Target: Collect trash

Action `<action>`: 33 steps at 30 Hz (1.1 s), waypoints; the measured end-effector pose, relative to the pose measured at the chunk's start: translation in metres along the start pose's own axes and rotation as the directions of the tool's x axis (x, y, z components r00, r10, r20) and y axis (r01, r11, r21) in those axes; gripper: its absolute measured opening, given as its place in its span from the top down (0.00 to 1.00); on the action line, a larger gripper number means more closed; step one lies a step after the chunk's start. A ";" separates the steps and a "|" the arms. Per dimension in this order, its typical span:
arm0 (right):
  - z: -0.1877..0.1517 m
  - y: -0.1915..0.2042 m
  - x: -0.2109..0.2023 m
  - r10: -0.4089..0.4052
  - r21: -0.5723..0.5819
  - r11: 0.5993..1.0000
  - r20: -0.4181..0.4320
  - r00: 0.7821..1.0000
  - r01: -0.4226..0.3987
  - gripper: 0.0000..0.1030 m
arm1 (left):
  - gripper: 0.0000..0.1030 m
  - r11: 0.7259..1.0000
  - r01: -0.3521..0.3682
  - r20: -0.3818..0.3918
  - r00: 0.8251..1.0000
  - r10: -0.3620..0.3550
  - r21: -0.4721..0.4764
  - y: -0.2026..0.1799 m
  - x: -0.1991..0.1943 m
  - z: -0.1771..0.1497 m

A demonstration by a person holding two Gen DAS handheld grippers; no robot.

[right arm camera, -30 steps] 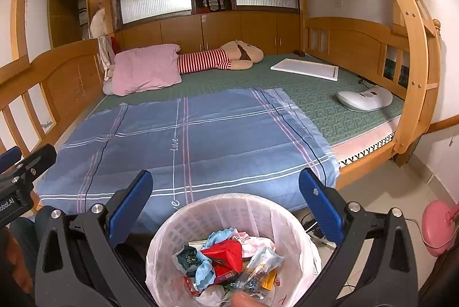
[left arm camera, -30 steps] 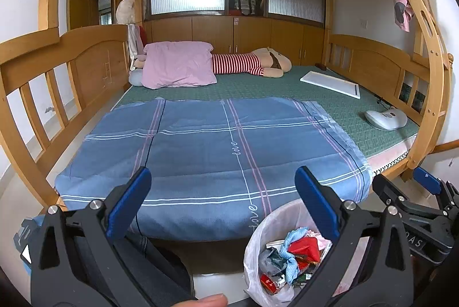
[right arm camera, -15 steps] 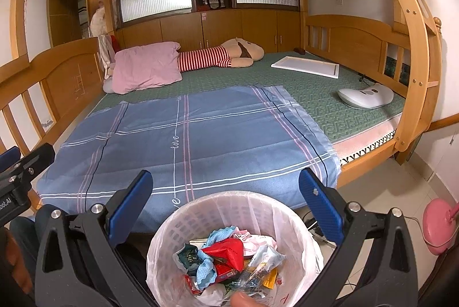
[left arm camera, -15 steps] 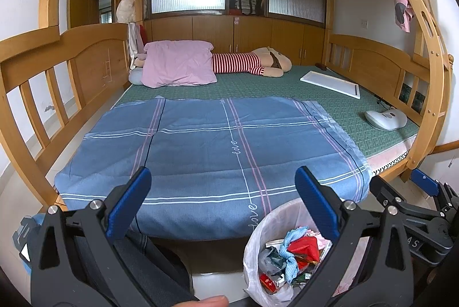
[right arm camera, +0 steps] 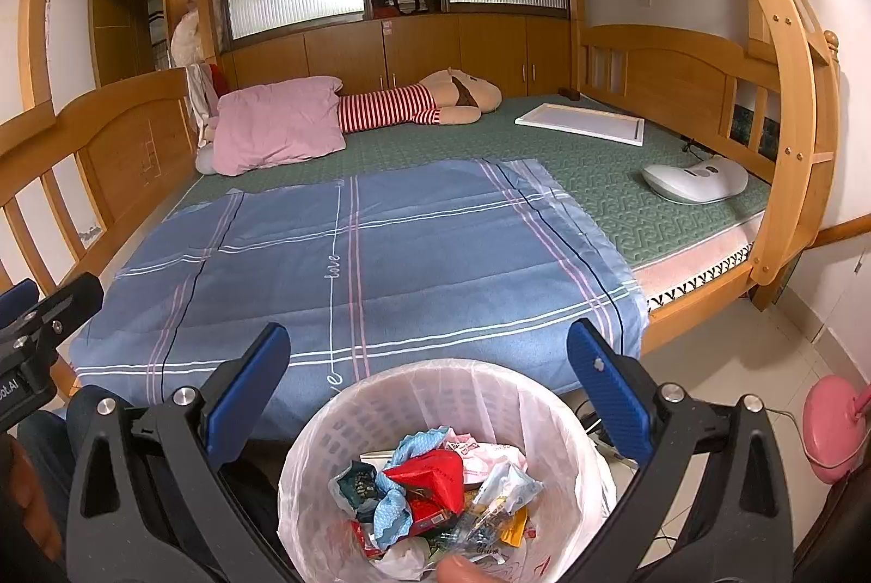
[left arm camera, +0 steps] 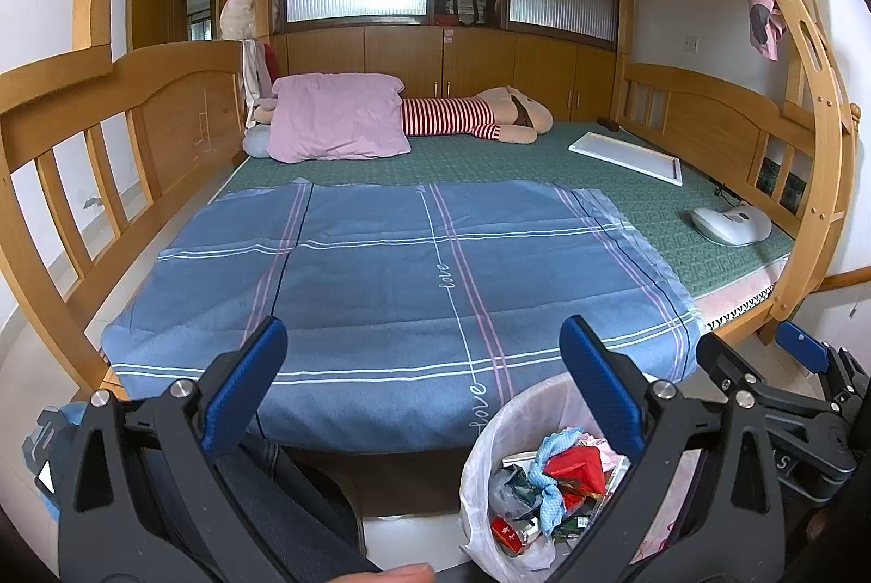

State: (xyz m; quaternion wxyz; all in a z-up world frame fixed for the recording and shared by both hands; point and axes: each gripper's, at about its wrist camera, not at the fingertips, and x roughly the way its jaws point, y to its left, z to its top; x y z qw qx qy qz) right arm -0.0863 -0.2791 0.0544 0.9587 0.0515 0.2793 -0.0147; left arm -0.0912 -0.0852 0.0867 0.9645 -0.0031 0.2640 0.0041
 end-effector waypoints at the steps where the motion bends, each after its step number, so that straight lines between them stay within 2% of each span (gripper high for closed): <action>1: -0.001 0.000 0.000 0.000 -0.001 1.000 -0.001 1.000 0.000 0.03 | 0.03 1.000 0.000 0.000 1.000 0.000 0.000 0.000 0.000 0.000; 33: -0.004 -0.003 0.006 0.003 -0.001 1.000 -0.010 1.000 -0.003 0.03 | 0.03 1.000 0.004 -0.003 1.000 -0.004 -0.005 -0.002 0.001 -0.004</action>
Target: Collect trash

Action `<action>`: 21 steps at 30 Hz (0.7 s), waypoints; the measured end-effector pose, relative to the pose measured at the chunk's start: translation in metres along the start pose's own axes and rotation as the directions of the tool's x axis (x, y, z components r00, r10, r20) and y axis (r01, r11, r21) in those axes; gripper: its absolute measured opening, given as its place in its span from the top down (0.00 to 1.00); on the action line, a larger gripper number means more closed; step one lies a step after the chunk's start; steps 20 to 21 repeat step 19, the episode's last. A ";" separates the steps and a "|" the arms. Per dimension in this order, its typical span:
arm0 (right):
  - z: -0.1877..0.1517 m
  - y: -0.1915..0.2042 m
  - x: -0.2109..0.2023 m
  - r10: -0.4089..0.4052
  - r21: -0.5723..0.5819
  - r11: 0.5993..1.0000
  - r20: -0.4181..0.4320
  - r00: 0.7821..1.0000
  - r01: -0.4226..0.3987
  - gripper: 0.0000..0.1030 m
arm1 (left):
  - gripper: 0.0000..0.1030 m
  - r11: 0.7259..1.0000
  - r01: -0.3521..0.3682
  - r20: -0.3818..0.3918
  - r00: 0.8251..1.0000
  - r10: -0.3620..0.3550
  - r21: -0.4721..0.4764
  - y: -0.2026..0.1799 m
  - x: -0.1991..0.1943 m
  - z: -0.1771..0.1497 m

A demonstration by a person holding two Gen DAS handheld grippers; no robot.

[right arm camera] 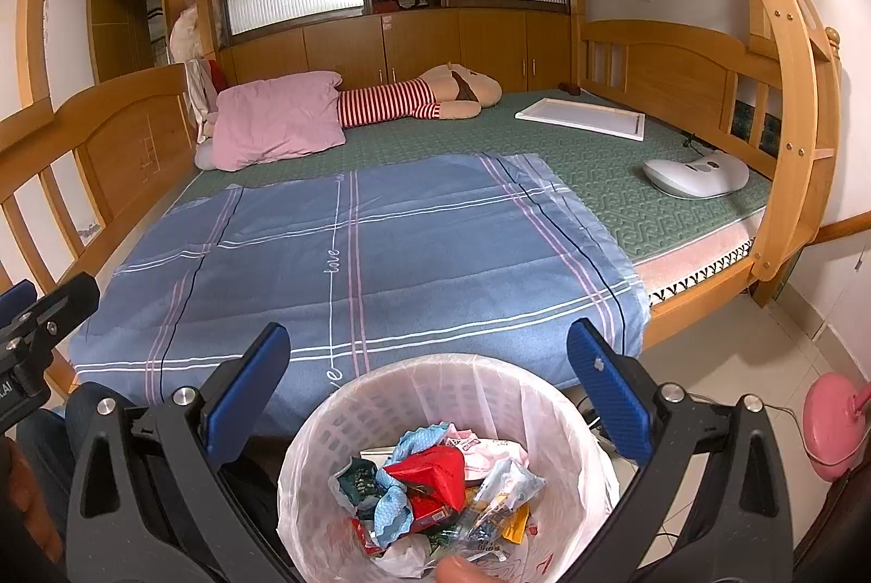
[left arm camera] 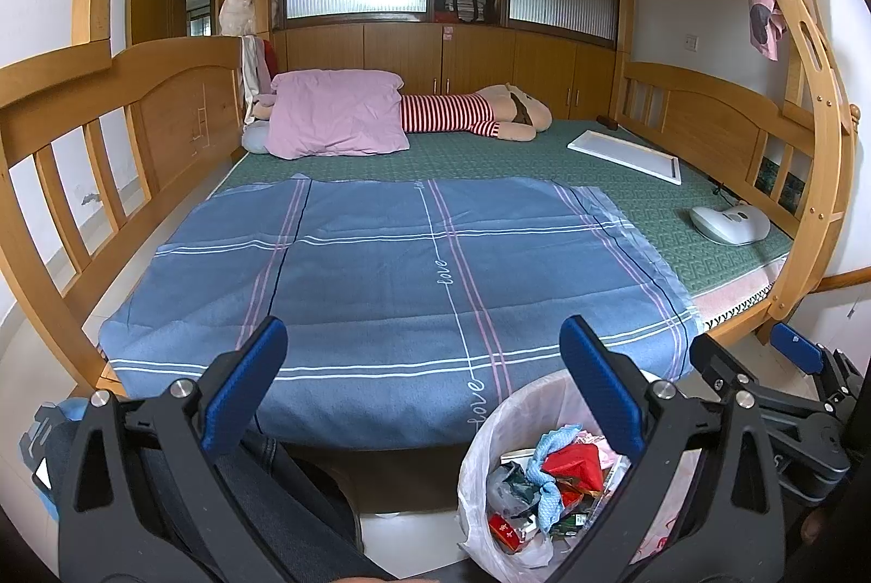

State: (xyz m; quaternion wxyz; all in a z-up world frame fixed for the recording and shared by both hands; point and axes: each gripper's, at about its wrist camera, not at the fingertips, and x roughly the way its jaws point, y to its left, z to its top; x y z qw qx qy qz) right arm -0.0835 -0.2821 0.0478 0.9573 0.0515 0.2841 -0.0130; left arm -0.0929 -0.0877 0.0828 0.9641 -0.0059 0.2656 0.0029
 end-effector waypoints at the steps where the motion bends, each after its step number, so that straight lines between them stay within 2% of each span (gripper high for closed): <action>1: 0.000 0.000 0.000 0.000 0.000 1.000 0.000 1.000 0.000 0.03 | 0.03 1.000 0.000 0.000 1.000 0.000 0.000 0.000 0.000 0.000; 12: -0.002 -0.001 0.002 0.001 0.001 1.000 -0.006 1.000 -0.001 0.03 | 0.03 1.000 -0.001 0.017 1.000 0.001 -0.010 0.001 -0.002 -0.004; 21: -0.005 0.001 0.009 0.001 -0.004 1.000 -0.018 1.000 -0.001 0.03 | 0.03 1.000 -0.013 0.013 1.000 0.013 -0.018 0.005 0.011 -0.002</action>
